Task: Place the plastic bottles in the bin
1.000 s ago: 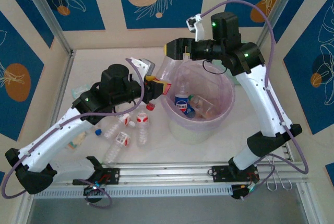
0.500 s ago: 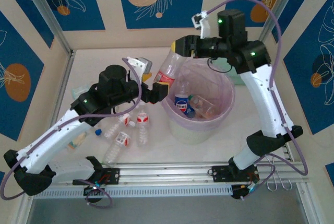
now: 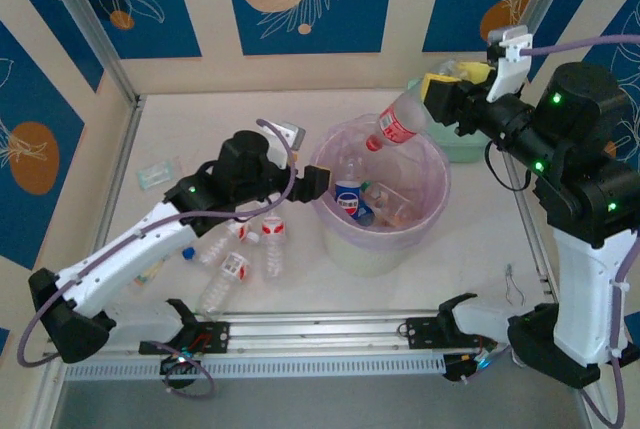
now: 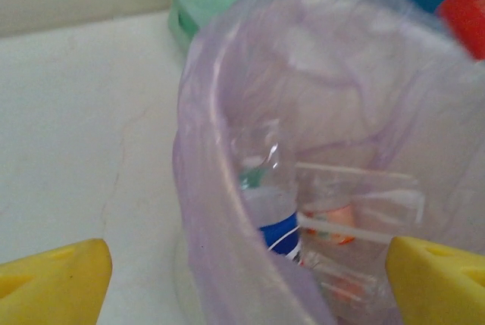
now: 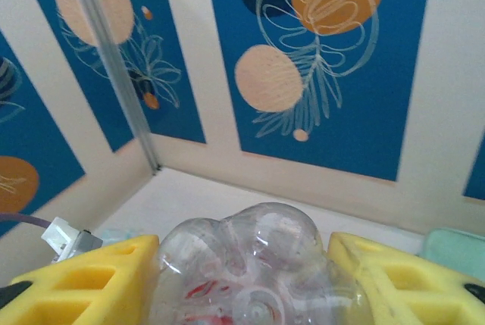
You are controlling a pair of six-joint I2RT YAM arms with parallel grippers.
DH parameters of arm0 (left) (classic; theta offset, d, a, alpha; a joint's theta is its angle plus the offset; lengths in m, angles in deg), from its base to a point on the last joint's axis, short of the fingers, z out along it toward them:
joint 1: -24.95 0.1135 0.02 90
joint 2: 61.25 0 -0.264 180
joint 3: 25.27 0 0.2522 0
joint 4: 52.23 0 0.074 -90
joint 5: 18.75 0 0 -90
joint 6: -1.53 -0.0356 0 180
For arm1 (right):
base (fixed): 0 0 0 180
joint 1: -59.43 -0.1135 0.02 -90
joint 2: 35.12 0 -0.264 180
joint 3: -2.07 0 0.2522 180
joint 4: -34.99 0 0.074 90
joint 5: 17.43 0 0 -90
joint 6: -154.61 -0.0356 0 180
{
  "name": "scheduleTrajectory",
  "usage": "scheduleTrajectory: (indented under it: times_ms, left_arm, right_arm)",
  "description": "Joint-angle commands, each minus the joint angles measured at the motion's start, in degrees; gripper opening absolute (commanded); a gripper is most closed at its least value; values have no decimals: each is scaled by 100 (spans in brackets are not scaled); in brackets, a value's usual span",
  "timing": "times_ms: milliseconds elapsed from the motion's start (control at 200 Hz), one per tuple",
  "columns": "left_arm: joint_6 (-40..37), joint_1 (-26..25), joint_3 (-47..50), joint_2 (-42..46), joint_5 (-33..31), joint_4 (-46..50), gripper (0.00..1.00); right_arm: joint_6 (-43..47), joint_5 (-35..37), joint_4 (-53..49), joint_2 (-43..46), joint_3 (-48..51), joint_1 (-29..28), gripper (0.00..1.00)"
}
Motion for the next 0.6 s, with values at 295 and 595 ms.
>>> scheduleTrajectory:
  times_ms: [295, 595]
  left_arm:
    - [424, -20, 520, -136, 53, -441, 82]
    - [406, -20, 346, -347, 70, -367, 79]
  right_arm:
    - [139, 108, 348, -359, 1772, -170, 1]
    - [-172, -126, 985, -517, 3490, -348, 0]
